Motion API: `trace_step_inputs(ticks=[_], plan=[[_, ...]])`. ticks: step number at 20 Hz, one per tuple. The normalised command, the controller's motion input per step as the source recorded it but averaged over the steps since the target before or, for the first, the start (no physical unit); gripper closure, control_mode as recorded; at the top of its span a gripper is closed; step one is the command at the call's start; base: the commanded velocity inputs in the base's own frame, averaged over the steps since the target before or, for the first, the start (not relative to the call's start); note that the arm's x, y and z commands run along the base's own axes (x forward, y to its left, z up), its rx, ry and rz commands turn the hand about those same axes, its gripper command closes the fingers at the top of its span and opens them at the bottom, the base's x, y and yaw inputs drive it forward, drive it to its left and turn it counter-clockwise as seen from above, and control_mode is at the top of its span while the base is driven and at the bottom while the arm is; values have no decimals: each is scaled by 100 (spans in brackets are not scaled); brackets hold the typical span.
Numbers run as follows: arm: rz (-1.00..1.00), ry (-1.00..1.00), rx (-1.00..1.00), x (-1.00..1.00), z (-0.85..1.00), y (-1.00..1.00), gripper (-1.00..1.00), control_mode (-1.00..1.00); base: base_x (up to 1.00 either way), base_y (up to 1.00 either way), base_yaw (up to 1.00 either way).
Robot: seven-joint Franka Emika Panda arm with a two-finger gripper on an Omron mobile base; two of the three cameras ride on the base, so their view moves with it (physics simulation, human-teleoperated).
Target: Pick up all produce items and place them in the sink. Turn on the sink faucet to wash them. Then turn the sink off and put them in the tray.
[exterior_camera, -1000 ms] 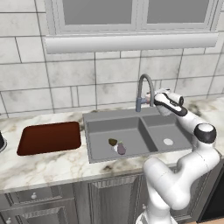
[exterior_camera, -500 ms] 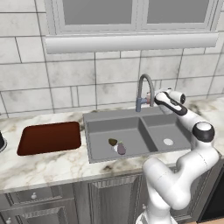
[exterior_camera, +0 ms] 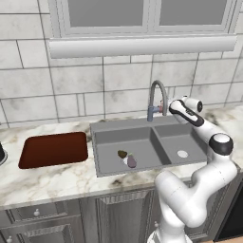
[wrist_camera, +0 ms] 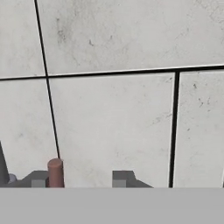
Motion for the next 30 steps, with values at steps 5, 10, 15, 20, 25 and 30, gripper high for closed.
trace_step_inputs(ticks=[5, 10, 15, 20, 25, 30], plan=[[0, 2, 0, 0, -47, -70, 100, -100, 0, 0, 0], [0, 3, 0, 0, -50, -68, 100, -100, 0, 0, 0], [0, 3, 0, 0, -52, -62, 100, -100, 0, 0, 0], [0, 4, 0, 0, -38, -49, 100, -100, 0, 0, 0], [1, 0, 0, 0, 0, -4, 100, -100, 0, 0, 0], [9, 0, 0, 0, 0, 16, 100, -100, 0, 0, 0]])
